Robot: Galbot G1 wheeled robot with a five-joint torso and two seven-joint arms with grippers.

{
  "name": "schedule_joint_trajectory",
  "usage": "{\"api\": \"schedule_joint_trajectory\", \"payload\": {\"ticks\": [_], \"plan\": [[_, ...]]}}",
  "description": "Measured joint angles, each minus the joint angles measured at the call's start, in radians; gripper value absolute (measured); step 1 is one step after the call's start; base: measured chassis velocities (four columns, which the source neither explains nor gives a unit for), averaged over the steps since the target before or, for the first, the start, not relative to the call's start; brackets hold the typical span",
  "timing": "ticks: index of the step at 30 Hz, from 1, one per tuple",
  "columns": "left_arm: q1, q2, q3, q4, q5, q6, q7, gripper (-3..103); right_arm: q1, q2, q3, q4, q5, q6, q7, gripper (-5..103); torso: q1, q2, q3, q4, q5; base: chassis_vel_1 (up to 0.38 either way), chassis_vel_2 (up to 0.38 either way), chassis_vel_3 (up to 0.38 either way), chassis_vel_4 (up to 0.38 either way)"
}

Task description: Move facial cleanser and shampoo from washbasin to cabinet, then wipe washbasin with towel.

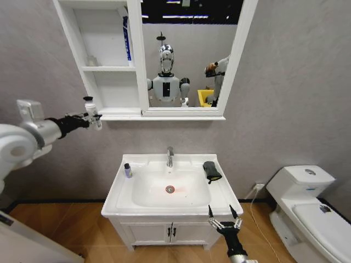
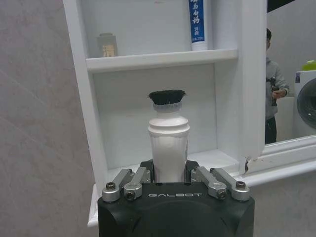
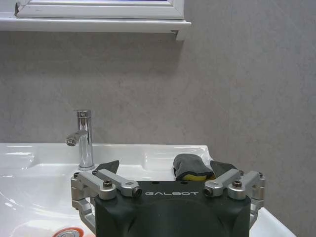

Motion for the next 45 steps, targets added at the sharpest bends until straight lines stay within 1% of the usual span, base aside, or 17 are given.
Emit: {"api": "schedule_joint_trajectory", "payload": {"ticks": [2, 3, 6, 8, 12, 14, 15, 17, 23, 26, 35, 36, 38, 39, 41, 42, 45], "plan": [[-0.116, -0.066, 0.111, 0.074, 0.002, 0.009, -0.030, 30, 0.008, -0.001, 0.002, -0.001, 0.002, -0.002, 0.000, 100, 0.000, 0.000, 0.000, -0.0005, -0.0003, 0.000, 0.000, 0.000, 0.000], [-0.148, -0.091, 0.140, 0.099, 0.007, 0.012, -0.039, 30, 0.010, -0.001, 0.003, -0.001, 0.002, -0.003, 0.000, 100, 0.000, 0.000, 0.000, -0.0005, 0.0000, 0.000, 0.000, 0.000, 0.000], [-0.175, -0.115, 0.164, 0.124, 0.020, 0.012, -0.043, 30, 0.010, -0.001, 0.005, -0.001, 0.004, -0.003, 0.000, 100, 0.000, 0.000, 0.000, -0.0007, 0.0000, 0.000, 0.000, 0.000, 0.000], [-0.234, -0.172, 0.209, 0.183, 0.053, 0.010, -0.045, 30, 0.011, -0.006, 0.010, -0.003, 0.011, -0.005, 0.000, 100, 0.000, 0.000, 0.000, -0.0005, 0.0000, 0.000, 0.000, 0.000, 0.000], [-0.278, -0.213, 0.242, 0.233, 0.092, 0.006, -0.047, 30, 0.011, -0.010, 0.015, -0.007, 0.015, -0.005, 0.000, 100, 0.000, 0.000, 0.000, -0.0003, 0.0000, 0.000, 0.000, 0.000, 0.000], [-0.333, -0.270, 0.274, 0.309, 0.152, -0.004, -0.034, 30, 0.011, -0.017, 0.022, -0.010, 0.025, -0.005, 0.000, 100, 0.000, 0.000, 0.000, -0.0004, 0.0001, 0.000, 0.000, 0.000, 0.000], [-0.333, -0.270, 0.274, 0.309, 0.152, -0.004, -0.034, 30, 0.011, -0.017, 0.022, -0.010, 0.025, -0.005, 0.000, 100, 0.000, 0.000, 0.000, -0.0004, 0.0001, 0.000, 0.000, 0.000, 0.000], [-0.363, -0.306, 0.293, 0.362, 0.184, -0.008, -0.023, 30, 0.014, -0.020, 0.026, -0.017, 0.030, -0.005, 0.001, 100, 0.000, 0.000, 0.000, -0.0003, 0.0002, 0.000, 0.000, 0.000, 0.000], [-0.382, -0.348, 0.311, 0.422, 0.223, -0.016, -0.012, 30, 0.016, -0.021, 0.026, -0.024, 0.032, -0.004, 0.001, 100, 0.000, 0.000, 0.000, -0.0003, 0.0001, 0.000, 0.000, 0.000, 0.000], [-0.392, -0.393, 0.321, 0.492, 0.274, -0.027, 0.002, 30, 0.021, -0.021, 0.026, -0.031, 0.032, -0.002, 0.002, 100, 0.000, 0.000, 0.000, -0.0003, 0.0001, 0.000, 0.000, 0.000, 0.000], [-0.390, -0.424, 0.323, 0.544, 0.307, -0.044, 0.002, 30, 0.018, -0.024, 0.035, -0.033, 0.037, 0.006, 0.007, 100, 0.000, 0.000, 0.000, -0.0003, 0.0000, 0.000, 0.000, 0.000, 0.000], [-0.387, -0.425, 0.323, 0.546, 0.309, -0.046, 0.002, 27, 0.017, -0.024, 0.035, -0.033, 0.037, 0.008, 0.008, 100, 0.000, 0.000, 0.000, -0.0003, 0.0000, 0.000, 0.000, 0.000, 0.000], [-0.384, -0.425, 0.323, 0.546, 0.312, -0.049, 0.001, 27, 0.016, -0.023, 0.035, -0.033, 0.037, 0.009, 0.008, 100, 0.000, 0.000, 0.000, -0.0003, 0.0001, 0.000, 0.000, 0.000, 0.000], [-0.382, -0.425, 0.323, 0.545, 0.313, -0.050, 0.001, 30, 0.015, -0.023, 0.035, -0.033, 0.037, 0.009, 0.008, 100, 0.000, 0.000, 0.000, -0.0003, 0.0002, 0.000, 0.000, 0.000, 0.000], [-0.376, -0.424, 0.322, 0.544, 0.313, -0.050, 0.000, 41, 0.012, -0.022, 0.033, -0.034, 0.037, 0.015, 0.009, 100, 0.000, 0.000, 0.000, -0.0002, -0.0001, 0.000, 0.000, 0.000, 0.000], [-0.376, -0.424, 0.322, 0.544, 0.313, -0.050, 0.000, 41, 0.012, -0.022, 0.033, -0.034, 0.037, 0.015, 0.009, 100, 0.000, 0.000, 0.000, -0.0002, -0.0001, 0.000, 0.000, 0.000, 0.000], [-0.363, -0.390, 0.321, 0.499, 0.302, -0.054, -0.003, 57, 0.005, -0.018, 0.031, -0.038, 0.036, 0.027, 0.010, 100, 0.000, 0.000, 0.000, -0.0005, 0.0002, 0.000, 0.000, 0.000, 0.000]]}}
